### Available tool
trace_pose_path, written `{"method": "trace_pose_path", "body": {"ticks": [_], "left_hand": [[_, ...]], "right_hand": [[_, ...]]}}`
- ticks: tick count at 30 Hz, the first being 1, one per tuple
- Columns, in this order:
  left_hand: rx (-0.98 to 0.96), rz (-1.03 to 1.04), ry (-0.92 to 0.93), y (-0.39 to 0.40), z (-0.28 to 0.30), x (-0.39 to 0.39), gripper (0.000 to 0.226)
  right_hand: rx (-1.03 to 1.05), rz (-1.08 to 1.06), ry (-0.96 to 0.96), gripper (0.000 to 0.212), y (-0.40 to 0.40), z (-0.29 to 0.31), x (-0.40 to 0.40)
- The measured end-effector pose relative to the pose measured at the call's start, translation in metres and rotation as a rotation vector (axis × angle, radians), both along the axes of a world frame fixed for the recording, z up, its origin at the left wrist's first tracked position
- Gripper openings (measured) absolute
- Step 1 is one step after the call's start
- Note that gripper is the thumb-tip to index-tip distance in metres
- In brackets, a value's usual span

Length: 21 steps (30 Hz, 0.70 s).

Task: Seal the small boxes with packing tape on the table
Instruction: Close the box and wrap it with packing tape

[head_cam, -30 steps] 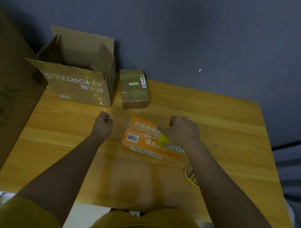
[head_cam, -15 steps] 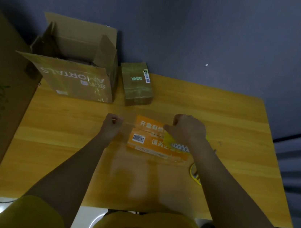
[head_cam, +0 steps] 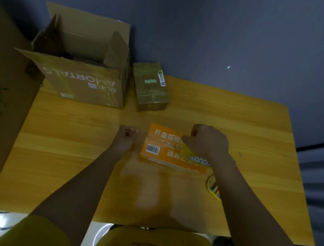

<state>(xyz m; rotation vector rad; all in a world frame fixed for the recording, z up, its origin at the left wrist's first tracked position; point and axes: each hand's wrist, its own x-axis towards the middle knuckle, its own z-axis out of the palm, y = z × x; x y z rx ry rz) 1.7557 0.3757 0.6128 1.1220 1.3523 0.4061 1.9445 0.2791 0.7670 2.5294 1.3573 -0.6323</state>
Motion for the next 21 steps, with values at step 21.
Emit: {"method": "trace_pose_path", "body": {"ticks": [21], "left_hand": [[0.224,-0.006,-0.067,0.005,0.026,-0.003,0.012]], "right_hand": [[0.058,-0.025,0.008,0.038,-0.006,-0.003,0.006]]}}
